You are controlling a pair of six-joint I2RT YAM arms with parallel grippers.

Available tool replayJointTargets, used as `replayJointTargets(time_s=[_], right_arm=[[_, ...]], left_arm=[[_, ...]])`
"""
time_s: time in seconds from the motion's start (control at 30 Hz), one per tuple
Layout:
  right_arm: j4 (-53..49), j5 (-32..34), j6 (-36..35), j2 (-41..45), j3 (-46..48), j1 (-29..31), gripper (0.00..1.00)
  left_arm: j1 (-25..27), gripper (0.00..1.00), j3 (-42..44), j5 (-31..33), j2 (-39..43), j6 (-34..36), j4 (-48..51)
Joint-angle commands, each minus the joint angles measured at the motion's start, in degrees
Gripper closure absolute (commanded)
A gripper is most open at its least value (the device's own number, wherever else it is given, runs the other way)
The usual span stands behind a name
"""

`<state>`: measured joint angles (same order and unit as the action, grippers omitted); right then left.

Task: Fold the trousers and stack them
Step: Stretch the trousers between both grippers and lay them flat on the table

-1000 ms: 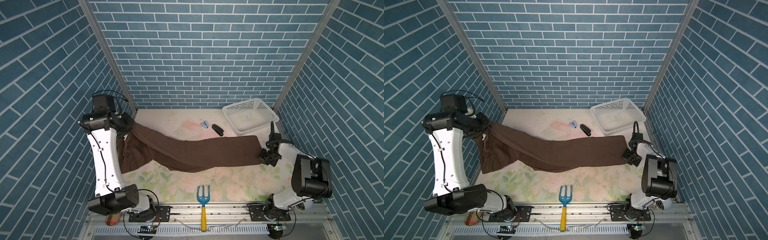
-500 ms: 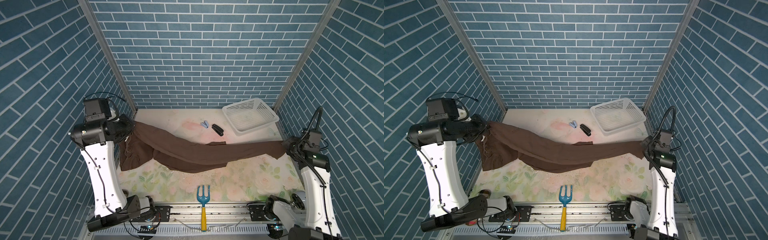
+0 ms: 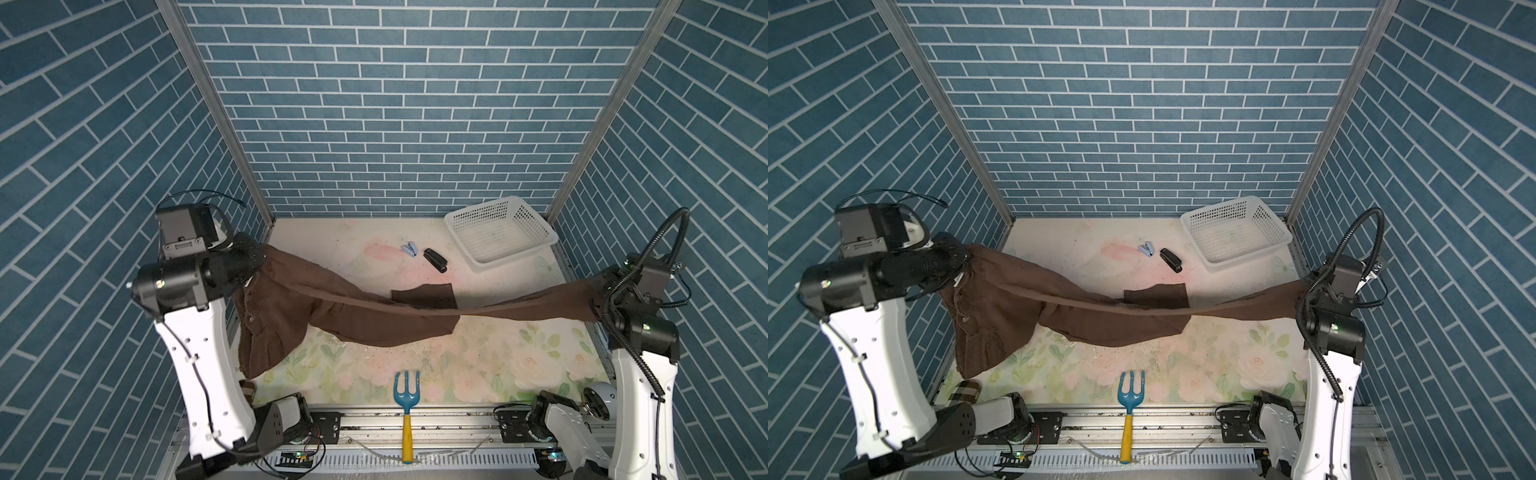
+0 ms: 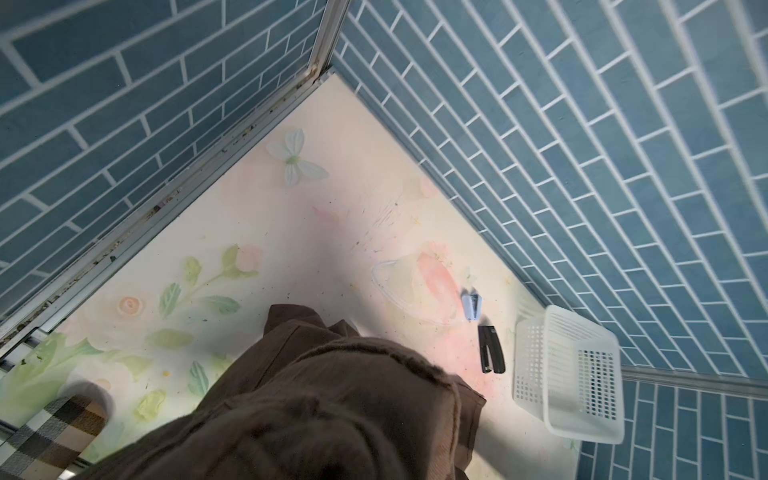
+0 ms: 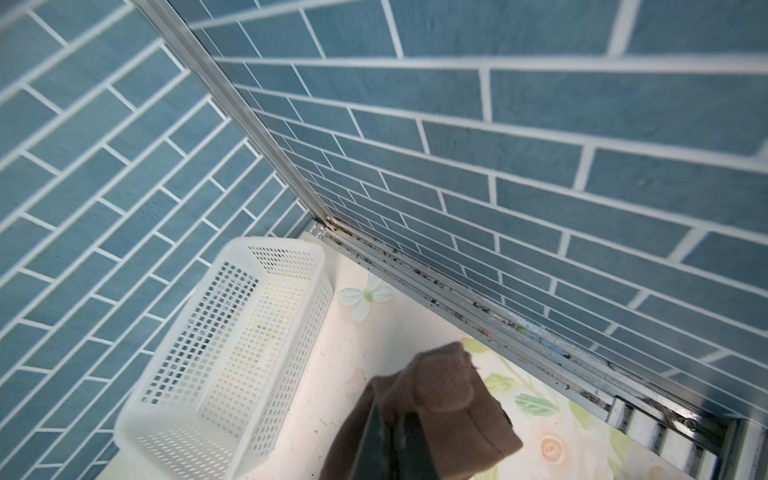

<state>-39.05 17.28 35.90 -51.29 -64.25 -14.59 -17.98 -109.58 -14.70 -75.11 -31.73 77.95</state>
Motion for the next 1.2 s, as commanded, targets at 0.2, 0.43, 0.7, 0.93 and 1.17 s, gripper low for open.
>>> replayJointTargets(time_s=[0.2,0.43,0.7,0.93,1.17], right_arm=[[10.0,-1.5,2.6,-15.1,7.3,-0.4,1.0],[16.3,-6.0,4.0,-25.6,6.3,-0.3,1.0],[25.7,-7.5,2.9,-30.0,9.1,4.5,1.0],[25.3,-5.8,1.7,-36.9,7.1,7.3,1.0],[22.1,-5.0,4.6,-42.3,2.7,2.0,0.95]], left_arm=[[0.2,1.0,6.1,1.2,-18.6,-4.0,-18.9],[3.3,1.0,-1.3,4.8,-32.7,-4.0,-18.0],[6.8,0.99,-6.2,7.6,-43.2,-5.4,-19.1],[7.5,0.72,-12.1,8.3,-50.0,-5.5,-17.8],[7.1,0.72,-37.2,12.8,-62.7,-4.8,-4.6]])
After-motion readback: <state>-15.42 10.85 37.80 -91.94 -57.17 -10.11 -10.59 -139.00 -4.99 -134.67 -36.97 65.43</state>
